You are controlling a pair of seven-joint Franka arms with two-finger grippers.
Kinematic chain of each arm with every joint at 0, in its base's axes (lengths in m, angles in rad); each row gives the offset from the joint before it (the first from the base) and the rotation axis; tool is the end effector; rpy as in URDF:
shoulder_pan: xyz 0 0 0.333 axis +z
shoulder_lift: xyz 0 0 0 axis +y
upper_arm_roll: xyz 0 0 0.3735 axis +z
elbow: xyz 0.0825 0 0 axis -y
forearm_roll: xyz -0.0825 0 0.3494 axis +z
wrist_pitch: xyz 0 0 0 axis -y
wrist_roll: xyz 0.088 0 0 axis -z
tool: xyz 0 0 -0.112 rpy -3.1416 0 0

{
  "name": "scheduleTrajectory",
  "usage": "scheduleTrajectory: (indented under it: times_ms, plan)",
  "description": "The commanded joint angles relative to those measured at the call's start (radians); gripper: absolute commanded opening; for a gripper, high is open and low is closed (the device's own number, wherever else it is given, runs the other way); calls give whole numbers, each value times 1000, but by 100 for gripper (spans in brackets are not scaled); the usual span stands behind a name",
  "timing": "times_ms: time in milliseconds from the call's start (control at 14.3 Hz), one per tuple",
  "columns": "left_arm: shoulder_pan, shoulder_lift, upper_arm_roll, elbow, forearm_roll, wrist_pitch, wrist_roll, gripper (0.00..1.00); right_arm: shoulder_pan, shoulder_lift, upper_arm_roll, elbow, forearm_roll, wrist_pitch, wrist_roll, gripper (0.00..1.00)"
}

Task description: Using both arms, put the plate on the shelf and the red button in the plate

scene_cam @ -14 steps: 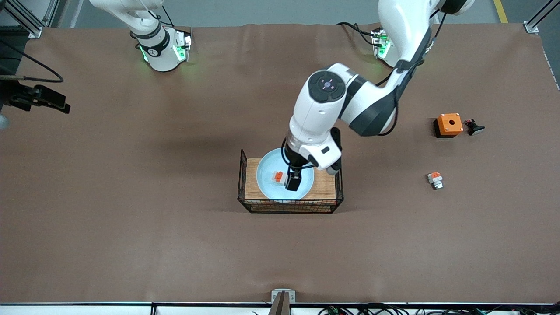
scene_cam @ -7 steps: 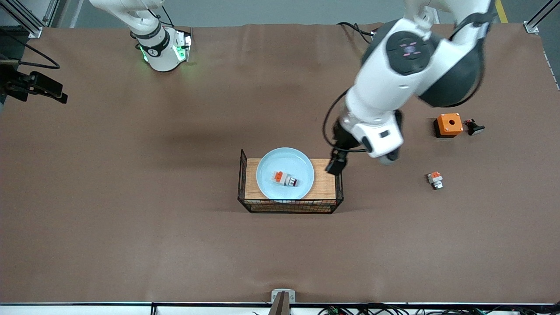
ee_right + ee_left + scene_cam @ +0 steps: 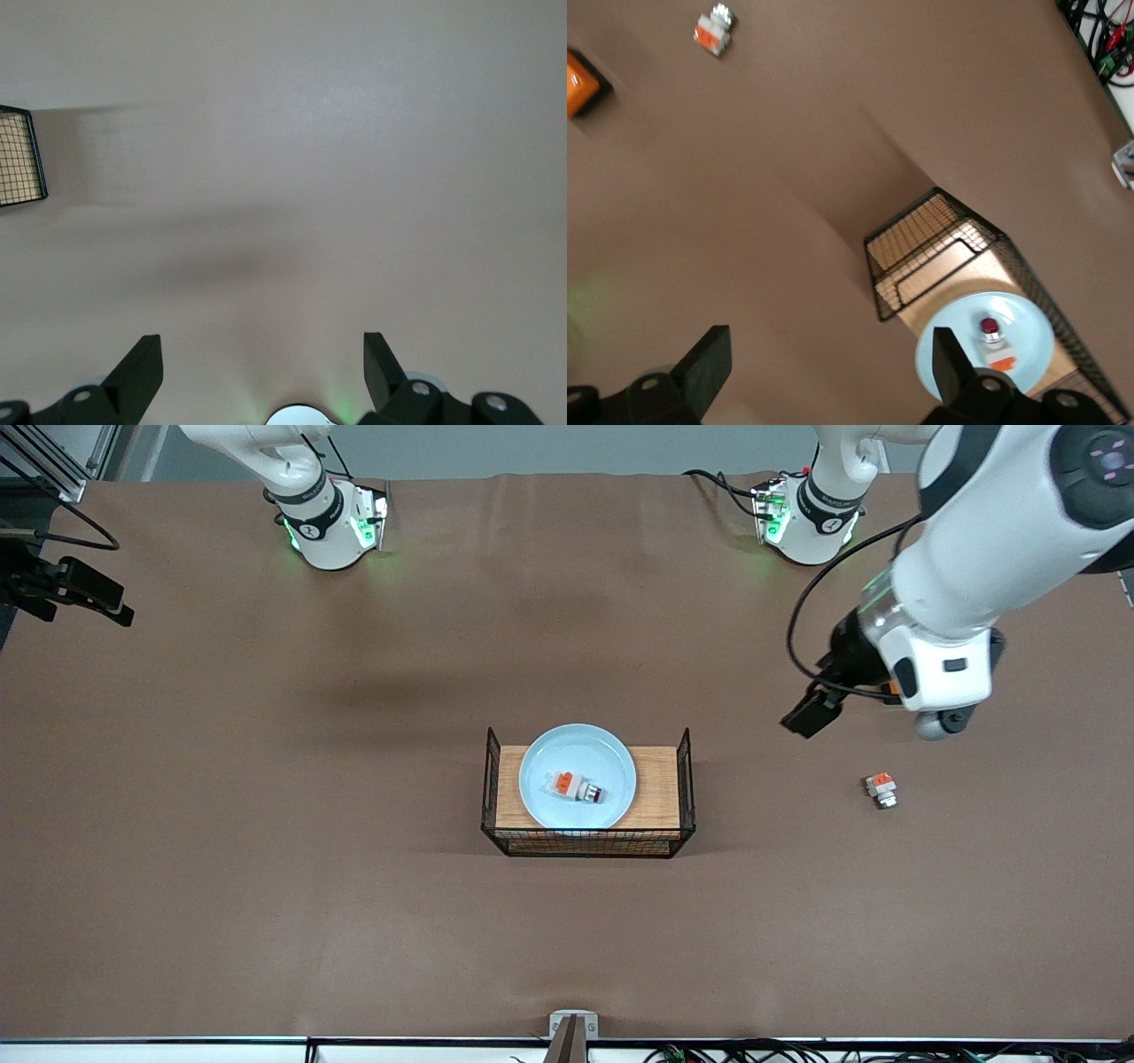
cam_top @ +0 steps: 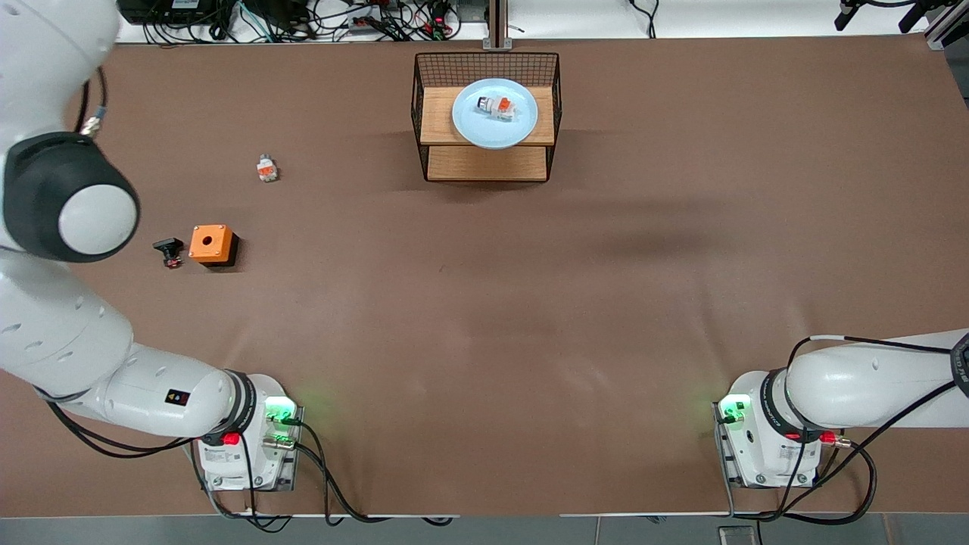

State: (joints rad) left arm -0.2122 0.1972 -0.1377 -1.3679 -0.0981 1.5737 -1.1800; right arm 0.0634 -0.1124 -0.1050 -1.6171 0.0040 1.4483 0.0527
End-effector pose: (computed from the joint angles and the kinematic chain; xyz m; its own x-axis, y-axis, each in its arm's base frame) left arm 0.5553 -0.2033 0.6581 0.6711 0.7330 -0.1113 0.7407 -0.6695 0.0571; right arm 0.4645 -0.0229 0.7017 0.9941 -0.0923 -0.0577 -0.0932 -0.9956 -0.0127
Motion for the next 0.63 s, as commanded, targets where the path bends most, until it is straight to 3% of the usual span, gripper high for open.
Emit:
scheduleTrajectory:
  times_ms: [0,140,350,559]
  plan:
    - [63,-120,-2,-146,-11,8,271,100,-8,-26,1,-29,7,27,-7,100]
    - [117,-151,0,-186,-8,8,438,100,-13,-26,7,-29,7,30,-7,100]
    - [194,-157,0,-191,-5,8,604,100,-66,-30,76,-30,7,30,-7,100]
    - [238,-125,3,-186,-2,12,716,100,-66,-32,77,-30,7,30,-7,100]
